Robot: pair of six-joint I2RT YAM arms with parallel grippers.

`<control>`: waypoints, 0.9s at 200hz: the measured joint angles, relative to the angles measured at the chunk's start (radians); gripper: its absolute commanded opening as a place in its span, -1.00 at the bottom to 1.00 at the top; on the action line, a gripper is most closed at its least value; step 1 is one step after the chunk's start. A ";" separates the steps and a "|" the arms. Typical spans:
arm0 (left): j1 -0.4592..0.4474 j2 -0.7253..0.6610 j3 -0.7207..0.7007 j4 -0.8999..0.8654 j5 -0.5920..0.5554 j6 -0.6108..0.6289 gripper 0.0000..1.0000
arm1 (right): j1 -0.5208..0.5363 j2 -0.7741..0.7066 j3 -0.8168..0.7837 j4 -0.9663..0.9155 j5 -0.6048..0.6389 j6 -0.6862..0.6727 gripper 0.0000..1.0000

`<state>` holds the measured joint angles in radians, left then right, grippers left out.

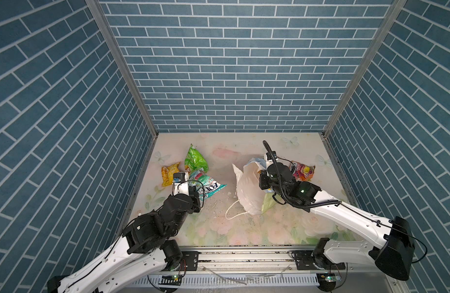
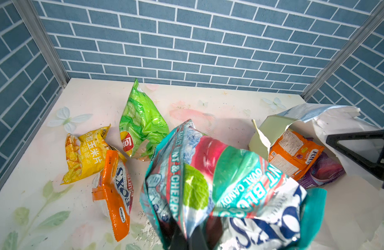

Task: Take the snacks out of the paper bag
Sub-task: Place the snack at the middle-left of the table.

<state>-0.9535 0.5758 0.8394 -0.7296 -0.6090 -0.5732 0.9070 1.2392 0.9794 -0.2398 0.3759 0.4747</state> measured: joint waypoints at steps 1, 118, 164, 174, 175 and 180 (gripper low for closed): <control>0.000 0.000 0.002 -0.002 -0.001 0.000 -1.00 | 0.000 0.000 0.000 0.000 -0.001 0.000 -1.00; 0.040 -0.076 0.018 -0.137 -0.032 -0.001 -1.00 | -0.008 0.021 0.041 0.021 -0.059 0.000 -1.00; 0.057 -0.108 -0.024 -0.149 -0.036 -0.025 -1.00 | -0.012 0.001 0.036 0.024 -0.066 0.000 -1.00; 0.075 -0.104 -0.049 -0.148 -0.025 -0.030 -1.00 | -0.013 -0.010 0.028 0.027 -0.069 0.000 -1.00; 0.079 -0.104 -0.052 -0.147 -0.022 -0.032 -1.00 | -0.013 -0.011 0.026 0.028 -0.071 0.000 -1.00; 0.093 -0.100 -0.068 -0.146 -0.013 -0.034 -1.00 | -0.013 -0.016 0.021 0.032 -0.075 0.000 -1.00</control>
<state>-0.8604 0.4755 0.7719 -0.8753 -0.6220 -0.6075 0.8944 1.2228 1.0000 -0.2073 0.3012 0.4747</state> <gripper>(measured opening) 0.045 0.052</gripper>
